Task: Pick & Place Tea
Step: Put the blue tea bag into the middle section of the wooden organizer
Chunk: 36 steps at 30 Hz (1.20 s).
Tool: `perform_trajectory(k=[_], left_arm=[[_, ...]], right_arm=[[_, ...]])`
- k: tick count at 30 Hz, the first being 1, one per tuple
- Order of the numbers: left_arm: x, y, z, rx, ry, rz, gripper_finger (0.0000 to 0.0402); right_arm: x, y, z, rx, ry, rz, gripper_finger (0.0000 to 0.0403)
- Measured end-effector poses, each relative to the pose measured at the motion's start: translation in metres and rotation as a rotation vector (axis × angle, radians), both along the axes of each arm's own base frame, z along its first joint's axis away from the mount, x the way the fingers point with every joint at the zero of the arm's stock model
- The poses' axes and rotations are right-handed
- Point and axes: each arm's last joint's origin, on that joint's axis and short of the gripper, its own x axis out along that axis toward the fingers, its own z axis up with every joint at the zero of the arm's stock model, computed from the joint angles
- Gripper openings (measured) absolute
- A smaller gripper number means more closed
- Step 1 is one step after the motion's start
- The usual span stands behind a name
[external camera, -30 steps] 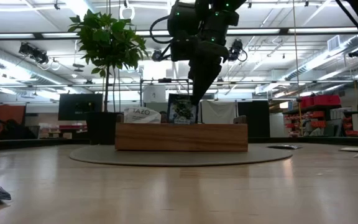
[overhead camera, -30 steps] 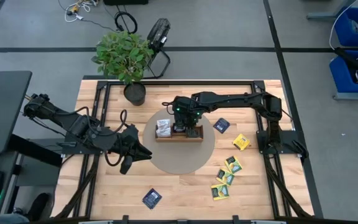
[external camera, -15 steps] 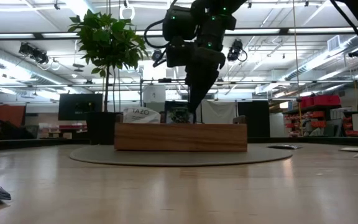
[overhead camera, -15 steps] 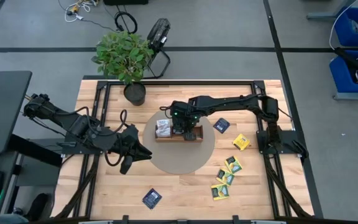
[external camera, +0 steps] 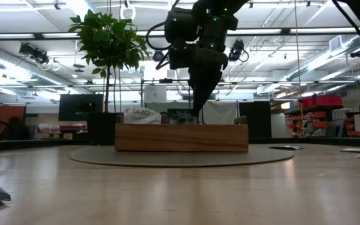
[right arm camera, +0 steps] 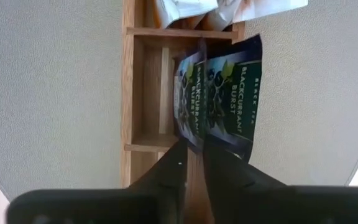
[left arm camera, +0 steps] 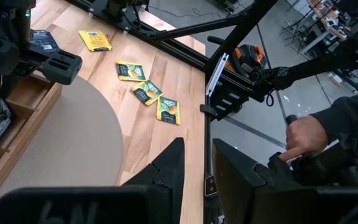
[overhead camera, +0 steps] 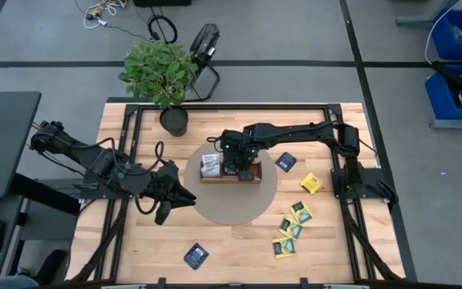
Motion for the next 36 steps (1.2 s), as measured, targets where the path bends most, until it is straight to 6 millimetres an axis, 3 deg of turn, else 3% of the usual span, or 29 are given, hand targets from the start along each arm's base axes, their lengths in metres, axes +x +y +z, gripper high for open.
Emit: perform_trajectory(k=[12, 22, 29, 36], left_arm=[[0.0, 0.0, 0.0, 0.0, 0.0, 0.0, 0.0087], [-0.001, 0.0, -0.002, -0.029, 0.032, -0.011, 0.0087], [-0.001, -0.01, -0.009, -0.102, 0.102, -0.026, 0.0087], [0.012, -0.039, -0.034, -0.114, 0.228, -0.051, 0.0087]], right_arm=[[-0.007, -0.003, 0.01, -0.076, 0.015, -0.035, 0.0119], [-0.034, 0.003, 0.062, -0.079, -0.065, -0.126, 0.0121], [-0.053, 0.034, 0.101, -0.036, -0.18, -0.13, 0.0121], [-0.068, 0.076, 0.123, 0.031, -0.252, -0.15, 0.0121]])
